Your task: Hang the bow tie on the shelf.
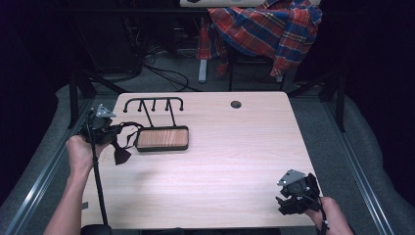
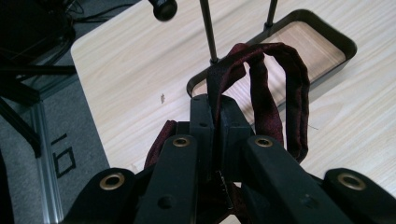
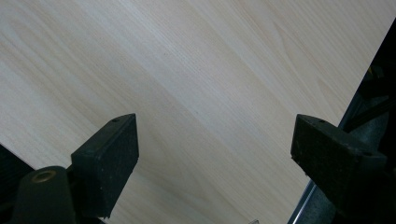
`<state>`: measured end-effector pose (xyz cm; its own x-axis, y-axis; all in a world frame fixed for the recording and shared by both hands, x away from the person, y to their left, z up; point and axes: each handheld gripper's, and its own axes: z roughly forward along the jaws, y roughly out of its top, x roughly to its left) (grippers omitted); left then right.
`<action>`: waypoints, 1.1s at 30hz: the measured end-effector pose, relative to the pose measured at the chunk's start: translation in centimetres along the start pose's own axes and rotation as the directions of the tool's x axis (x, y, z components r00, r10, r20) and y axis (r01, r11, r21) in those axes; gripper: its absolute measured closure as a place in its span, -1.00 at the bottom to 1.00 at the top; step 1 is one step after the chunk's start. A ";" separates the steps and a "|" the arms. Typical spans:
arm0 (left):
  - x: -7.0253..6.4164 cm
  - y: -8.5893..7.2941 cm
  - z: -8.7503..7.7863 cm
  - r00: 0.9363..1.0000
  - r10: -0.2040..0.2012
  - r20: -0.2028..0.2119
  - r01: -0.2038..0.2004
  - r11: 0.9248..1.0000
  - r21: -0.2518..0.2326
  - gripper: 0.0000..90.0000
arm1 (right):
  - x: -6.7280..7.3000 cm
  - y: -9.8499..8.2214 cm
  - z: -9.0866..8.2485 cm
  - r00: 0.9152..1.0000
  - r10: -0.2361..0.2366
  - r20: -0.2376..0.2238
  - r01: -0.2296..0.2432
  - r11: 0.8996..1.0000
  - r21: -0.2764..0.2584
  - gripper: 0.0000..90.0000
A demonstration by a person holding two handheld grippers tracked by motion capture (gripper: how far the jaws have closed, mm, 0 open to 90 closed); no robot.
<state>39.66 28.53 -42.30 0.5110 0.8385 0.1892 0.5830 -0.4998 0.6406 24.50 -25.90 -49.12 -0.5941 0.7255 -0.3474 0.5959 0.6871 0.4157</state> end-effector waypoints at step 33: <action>1.0 1.6 -1.4 0.999 -0.024 -0.028 0.021 0.994 -0.110 0.91 | 0.0 0.0 0.0 1.000 0.000 0.009 0.000 1.000 0.002 -0.67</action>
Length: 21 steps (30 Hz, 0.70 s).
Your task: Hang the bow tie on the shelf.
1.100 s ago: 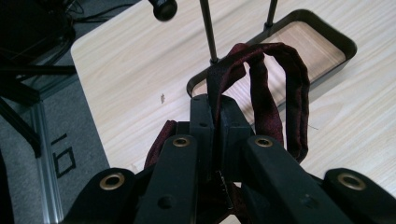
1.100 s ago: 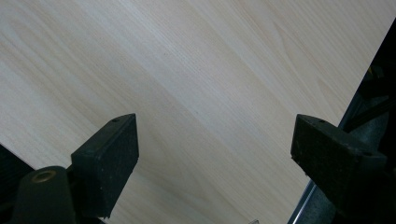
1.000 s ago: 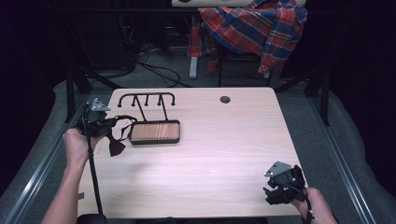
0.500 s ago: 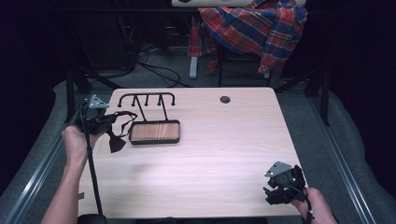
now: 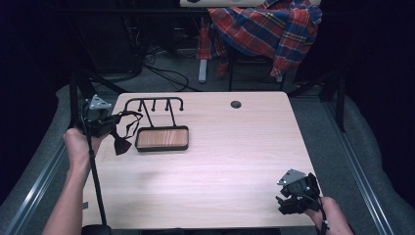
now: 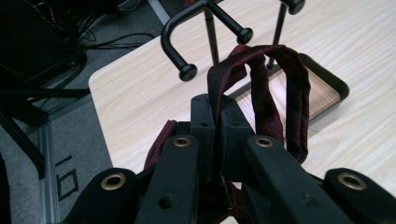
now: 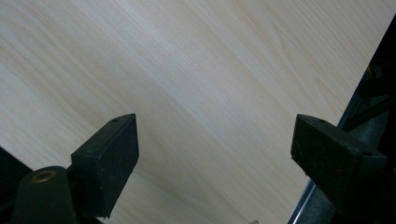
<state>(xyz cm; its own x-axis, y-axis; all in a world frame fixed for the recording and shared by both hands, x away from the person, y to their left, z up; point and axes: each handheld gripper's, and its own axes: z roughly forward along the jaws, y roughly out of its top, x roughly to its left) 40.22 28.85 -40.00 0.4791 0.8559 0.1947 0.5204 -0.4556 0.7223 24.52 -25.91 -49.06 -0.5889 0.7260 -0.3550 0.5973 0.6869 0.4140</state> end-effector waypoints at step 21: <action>3.3 0.0 2.3 0.990 -0.134 -0.040 0.134 0.991 -0.010 0.91 | 0.0 0.0 0.0 1.000 -0.001 -0.003 0.001 1.000 0.001 -0.67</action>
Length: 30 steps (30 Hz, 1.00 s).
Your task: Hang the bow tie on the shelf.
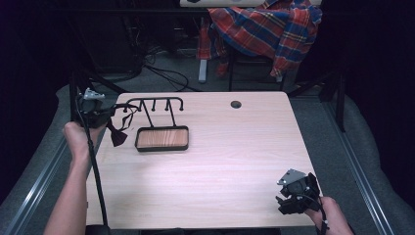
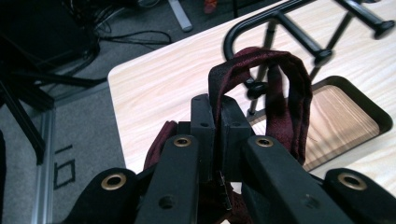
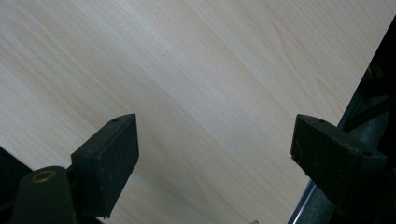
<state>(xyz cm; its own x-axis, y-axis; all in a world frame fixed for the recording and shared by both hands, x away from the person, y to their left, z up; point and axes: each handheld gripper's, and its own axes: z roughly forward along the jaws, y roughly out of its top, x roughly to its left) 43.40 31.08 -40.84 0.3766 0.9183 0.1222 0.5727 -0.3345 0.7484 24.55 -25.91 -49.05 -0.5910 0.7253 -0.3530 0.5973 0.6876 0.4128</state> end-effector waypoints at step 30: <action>0.0 -1.5 6.0 0.990 -0.140 -0.014 0.140 0.988 0.071 0.89 | 0.0 0.0 0.0 1.000 0.004 0.004 -0.004 1.000 -0.002 -0.67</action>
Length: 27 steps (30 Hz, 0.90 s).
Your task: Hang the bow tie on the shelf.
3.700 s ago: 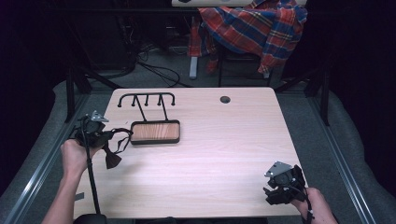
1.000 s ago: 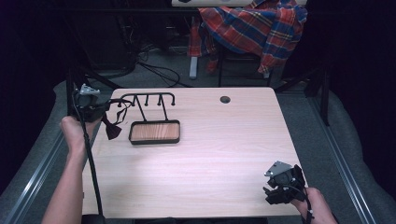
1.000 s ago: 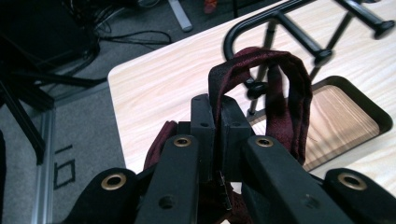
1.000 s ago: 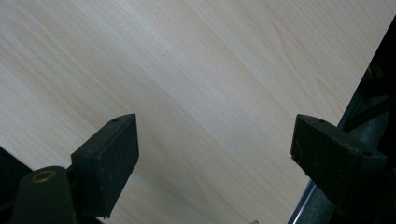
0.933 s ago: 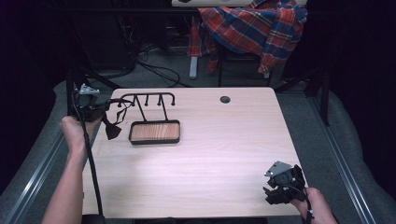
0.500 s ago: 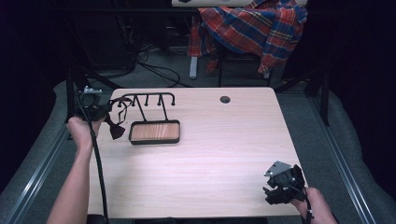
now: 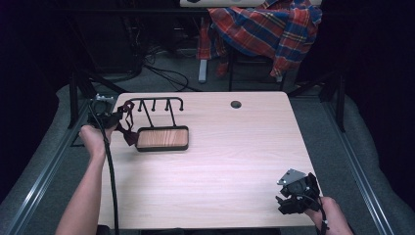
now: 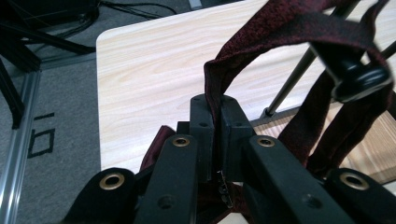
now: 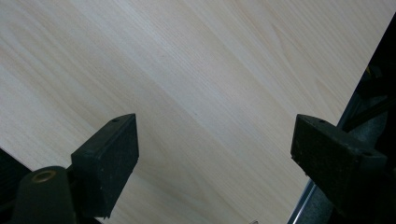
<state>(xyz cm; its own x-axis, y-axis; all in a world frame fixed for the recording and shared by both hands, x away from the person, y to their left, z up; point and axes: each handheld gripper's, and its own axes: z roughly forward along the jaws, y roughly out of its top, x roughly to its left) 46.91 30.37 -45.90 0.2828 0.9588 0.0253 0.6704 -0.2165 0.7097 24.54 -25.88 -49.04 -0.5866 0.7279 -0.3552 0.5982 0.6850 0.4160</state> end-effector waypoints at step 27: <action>0.9 -1.2 2.3 0.998 -0.043 0.053 0.036 0.992 0.118 0.70 | 0.0 0.0 0.0 1.000 -0.002 -0.004 0.002 1.000 0.002 -0.67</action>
<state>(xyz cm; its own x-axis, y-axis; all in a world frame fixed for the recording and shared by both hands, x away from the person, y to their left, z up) 47.96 31.10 -48.29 0.2896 0.9562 -0.0422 0.7566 -0.2017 0.6220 24.57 -25.87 -49.04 -0.5899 0.7264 -0.3526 0.5980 0.6865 0.4136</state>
